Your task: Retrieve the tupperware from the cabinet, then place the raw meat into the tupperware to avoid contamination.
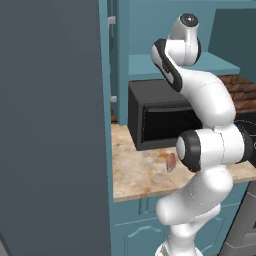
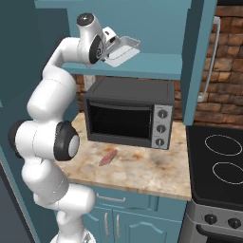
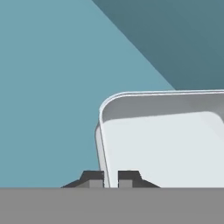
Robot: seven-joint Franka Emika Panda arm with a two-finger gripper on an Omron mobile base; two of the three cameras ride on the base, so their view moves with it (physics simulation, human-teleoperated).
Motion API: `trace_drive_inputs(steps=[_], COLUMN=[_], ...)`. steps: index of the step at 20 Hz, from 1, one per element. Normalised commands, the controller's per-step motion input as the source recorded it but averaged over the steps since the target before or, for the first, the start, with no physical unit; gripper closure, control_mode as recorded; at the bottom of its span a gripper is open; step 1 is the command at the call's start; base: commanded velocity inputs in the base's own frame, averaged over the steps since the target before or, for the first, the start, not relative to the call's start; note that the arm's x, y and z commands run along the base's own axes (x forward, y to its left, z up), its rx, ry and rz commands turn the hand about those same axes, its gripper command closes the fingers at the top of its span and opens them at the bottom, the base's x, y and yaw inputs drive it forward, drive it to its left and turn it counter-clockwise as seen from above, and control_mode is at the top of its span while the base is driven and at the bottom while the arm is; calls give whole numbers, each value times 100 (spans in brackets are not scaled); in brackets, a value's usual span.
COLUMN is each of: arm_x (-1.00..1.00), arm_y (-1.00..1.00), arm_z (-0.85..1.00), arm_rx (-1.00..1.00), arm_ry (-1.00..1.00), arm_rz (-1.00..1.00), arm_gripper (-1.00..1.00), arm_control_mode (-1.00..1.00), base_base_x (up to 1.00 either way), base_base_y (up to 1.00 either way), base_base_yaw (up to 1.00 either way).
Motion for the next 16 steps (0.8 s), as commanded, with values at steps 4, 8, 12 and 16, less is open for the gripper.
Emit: trace_drive_inputs(steps=[4,8,12,16], arm_x=[-54,-58,-56,-60], arm_y=[0,0,0,0], arm_z=[0,0,0,0], arm_rx=[0,0,0,0], arm_ry=[0,1,0,1], arm_rz=[0,0,0,0], arm_gripper=[100,100,100,100], arm_control_mode=[-100,-100,-100,-100], base_base_x=[0,0,0,0], base_base_y=[0,0,0,0], base_base_yaw=[0,0,0,0])
